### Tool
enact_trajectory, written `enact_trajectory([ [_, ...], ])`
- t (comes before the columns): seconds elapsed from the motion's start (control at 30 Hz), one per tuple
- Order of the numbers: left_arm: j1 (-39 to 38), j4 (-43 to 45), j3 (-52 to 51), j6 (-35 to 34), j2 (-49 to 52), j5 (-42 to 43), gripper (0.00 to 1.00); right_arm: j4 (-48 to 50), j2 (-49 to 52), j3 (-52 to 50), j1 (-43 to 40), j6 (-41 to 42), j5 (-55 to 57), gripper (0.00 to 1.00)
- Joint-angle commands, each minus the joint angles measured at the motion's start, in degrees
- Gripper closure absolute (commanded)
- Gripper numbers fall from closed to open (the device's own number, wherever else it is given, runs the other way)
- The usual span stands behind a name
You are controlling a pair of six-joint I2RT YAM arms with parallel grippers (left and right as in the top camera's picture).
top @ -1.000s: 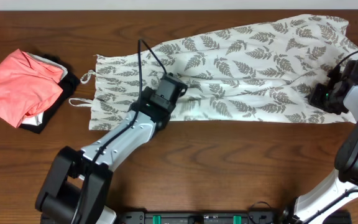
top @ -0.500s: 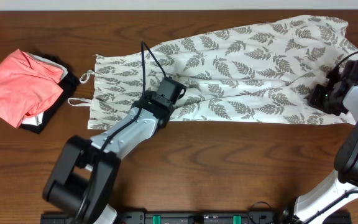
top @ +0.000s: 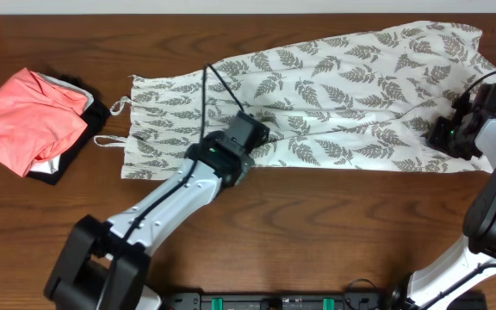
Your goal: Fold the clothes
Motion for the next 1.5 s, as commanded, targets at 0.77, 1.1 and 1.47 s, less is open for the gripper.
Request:
enact_trajectory([
  [0.77,5.05,8.9,2.95,3.13,7.43,-1.9,0.94,-0.76,-0.96,-0.98,0.72,0.2,-0.61,0.75],
  [1.1,5.84,14.12,2.95,2.56,14.78,0.68,0.94,-0.61,-0.96,-0.98,0.74,0.2,-0.61,0.75],
  [1.47,5.84,13.66,2.95,1.16,16.96,0.68,0.94,5.99,-0.96,-0.98,0.74,0.22,-0.61,0.96],
])
